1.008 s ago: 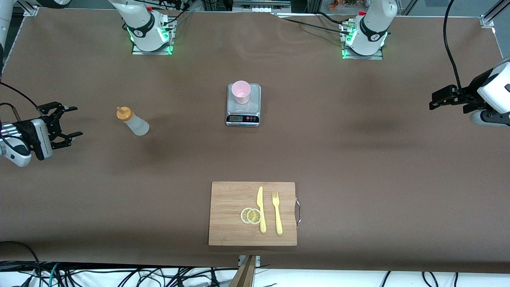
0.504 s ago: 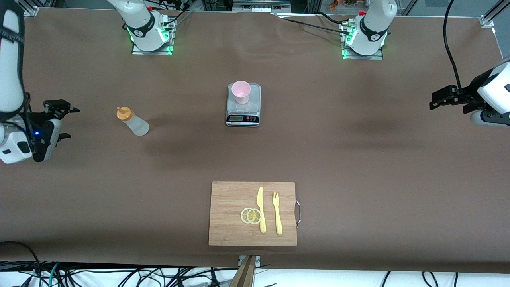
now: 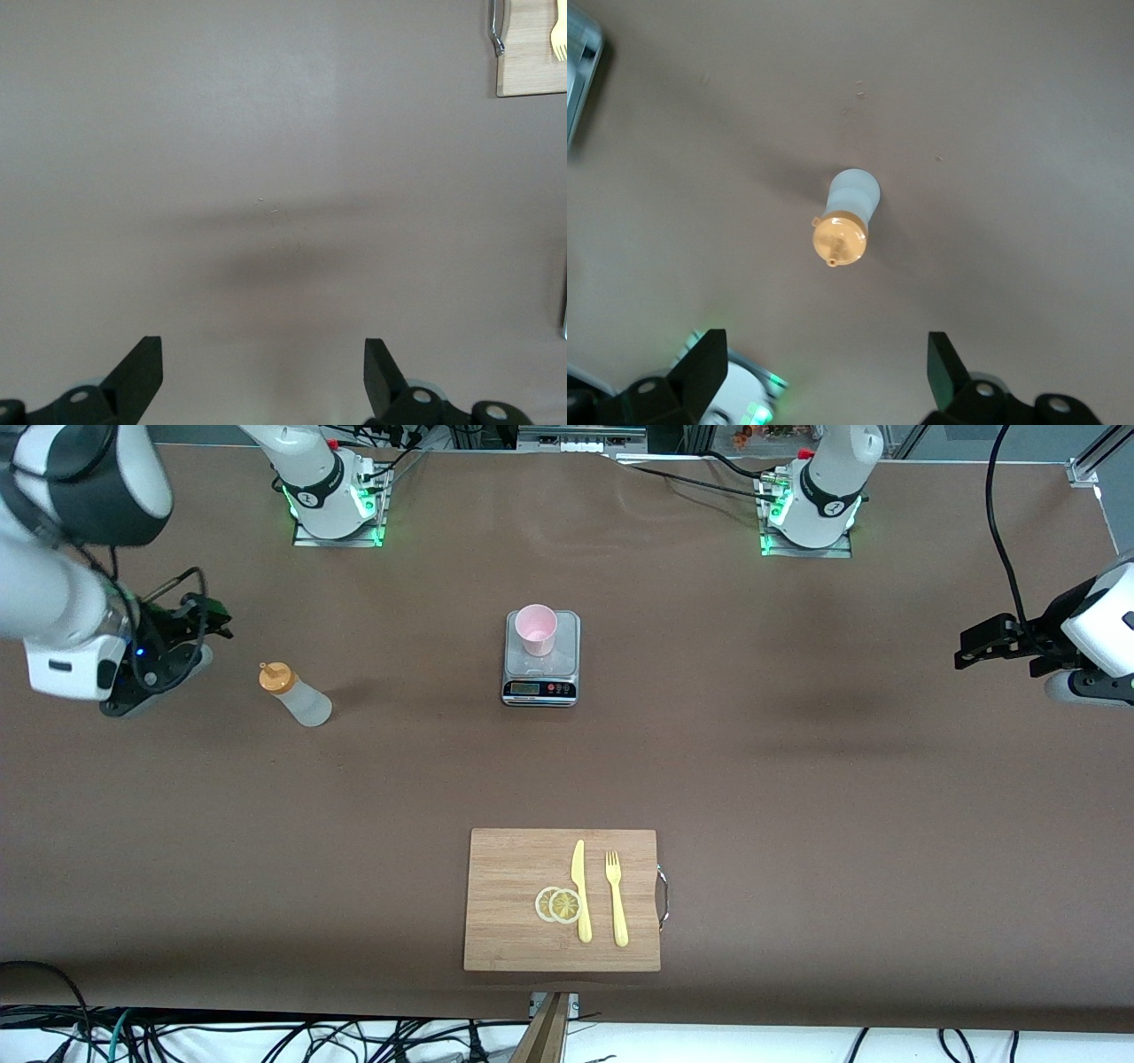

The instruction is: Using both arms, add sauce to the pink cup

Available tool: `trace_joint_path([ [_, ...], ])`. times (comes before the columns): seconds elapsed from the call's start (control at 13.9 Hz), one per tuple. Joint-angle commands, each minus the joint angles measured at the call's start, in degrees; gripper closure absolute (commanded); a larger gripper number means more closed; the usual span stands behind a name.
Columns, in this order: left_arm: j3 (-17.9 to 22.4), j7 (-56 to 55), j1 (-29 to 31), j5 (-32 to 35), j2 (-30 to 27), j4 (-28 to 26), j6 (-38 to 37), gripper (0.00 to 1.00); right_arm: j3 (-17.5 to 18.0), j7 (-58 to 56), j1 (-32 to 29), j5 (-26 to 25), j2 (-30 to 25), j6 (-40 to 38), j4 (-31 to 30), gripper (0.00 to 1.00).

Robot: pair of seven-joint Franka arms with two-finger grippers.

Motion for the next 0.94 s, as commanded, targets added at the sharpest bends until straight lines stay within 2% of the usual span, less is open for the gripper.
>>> trace_joint_path([
  [0.0, 0.2, 0.9, -0.2, 0.6, 0.8, 1.8, -1.0, 0.00, -0.1, 15.6, 0.1, -0.9, -4.4, 2.1, -2.8, 0.00],
  [0.14, 0.1, 0.9, -0.2, 0.5, 0.8, 1.8, -1.0, 0.00, -1.5, 22.1, 0.1, -0.7, -6.4, 2.7, -2.8, 0.00],
  [0.43, 0.1, 0.9, -0.2, 0.6, 0.8, 1.8, -1.0, 0.00, -8.3, 24.7, 2.6, 0.6, -6.9, 4.3, -1.4, 0.00],
  [0.86, 0.1, 0.9, -0.2, 0.4, 0.8, 1.8, -1.0, 0.00, -11.4, 25.7, 2.4, 2.2, -7.1, 1.2, 3.9, 0.00],
])
